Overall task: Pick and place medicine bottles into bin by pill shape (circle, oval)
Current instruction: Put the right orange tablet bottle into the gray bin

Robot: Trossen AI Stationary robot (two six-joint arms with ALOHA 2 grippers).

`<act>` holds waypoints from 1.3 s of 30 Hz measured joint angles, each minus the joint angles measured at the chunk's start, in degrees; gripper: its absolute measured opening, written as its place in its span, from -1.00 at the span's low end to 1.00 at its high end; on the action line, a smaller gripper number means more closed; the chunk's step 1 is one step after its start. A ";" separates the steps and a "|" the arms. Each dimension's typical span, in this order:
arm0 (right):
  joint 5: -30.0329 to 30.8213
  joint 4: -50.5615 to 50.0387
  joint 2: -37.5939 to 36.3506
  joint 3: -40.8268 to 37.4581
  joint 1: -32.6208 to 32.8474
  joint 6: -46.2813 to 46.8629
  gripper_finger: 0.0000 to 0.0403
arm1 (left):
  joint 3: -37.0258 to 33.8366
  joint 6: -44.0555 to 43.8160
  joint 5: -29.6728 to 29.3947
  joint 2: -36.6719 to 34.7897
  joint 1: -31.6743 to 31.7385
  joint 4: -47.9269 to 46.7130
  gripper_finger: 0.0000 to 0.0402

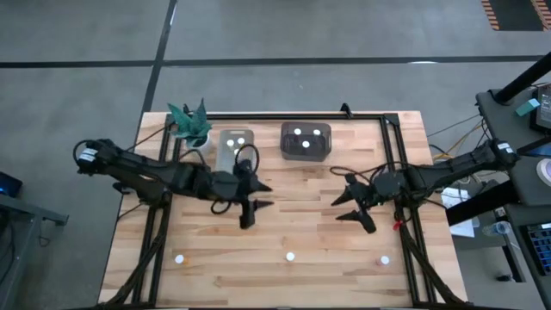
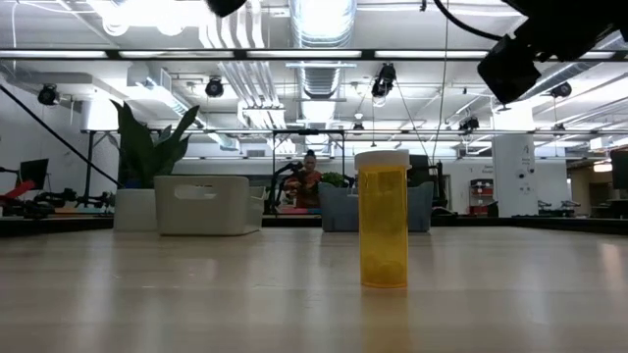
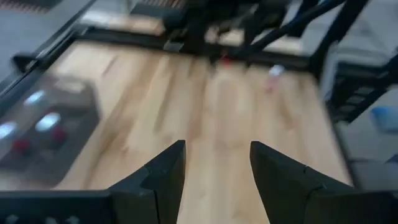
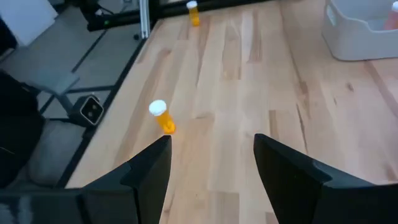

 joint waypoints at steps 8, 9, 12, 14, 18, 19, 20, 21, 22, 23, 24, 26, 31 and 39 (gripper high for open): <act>12.31 0.77 4.41 0.02 10.54 0.12 0.09 | 0.07 1.48 -0.01 6.67 -4.56 7.65 -0.18; 13.13 0.87 4.98 0.02 11.52 0.08 0.09 | 0.07 1.31 -0.01 7.71 -5.06 7.86 -0.18; 15.71 2.33 6.38 0.02 13.86 0.13 0.09 | 0.04 -1.05 0.04 10.90 -6.39 7.72 -0.18; 17.15 4.04 7.31 0.02 15.14 0.12 0.09 | 0.04 -3.71 0.60 12.59 -7.19 7.67 -0.18; 18.62 8.26 10.06 0.02 16.84 -1.03 0.09 | 0.00 -8.22 3.50 15.49 -9.63 6.88 -0.18; 18.64 9.44 10.88 0.02 17.11 -1.39 0.09 | -0.12 -9.33 3.65 16.14 -10.42 6.93 -0.18; 18.66 10.72 11.69 0.02 17.27 -1.62 0.09 | -0.36 -10.42 3.64 16.75 -11.25 6.98 -0.18; 18.66 11.84 12.49 0.02 17.42 -1.82 0.09 | -0.54 -11.51 3.58 17.26 -12.13 6.84 -0.18; 18.67 12.64 13.27 0.02 17.54 -1.82 0.09 | -0.68 -12.38 3.39 17.66 -12.90 6.87 -0.18; 18.67 13.31 13.99 0.01 17.61 -1.82 0.09 | -0.83 -13.39 2.69 18.05 -13.71 7.05 -0.18; 18.67 14.29 14.92 -0.02 17.61 -1.78 0.09 | -1.15 -13.94 1.72 18.27 -14.52 7.36 -0.18; 18.69 16.35 16.46 -0.02 17.61 -1.58 0.09 | -2.21 -15.29 -0.76 18.59 -16.30 7.76 -0.18; 18.66 20.56 19.95 -0.02 17.61 -1.40 0.09 | -6.80 -17.16 -8.47 20.15 -20.74 12.56 -0.18; 18.66 20.68 22.62 2.03 17.61 -1.52 0.09 | -14.11 -17.73 -13.31 25.44 -21.77 30.74 -0.18</act>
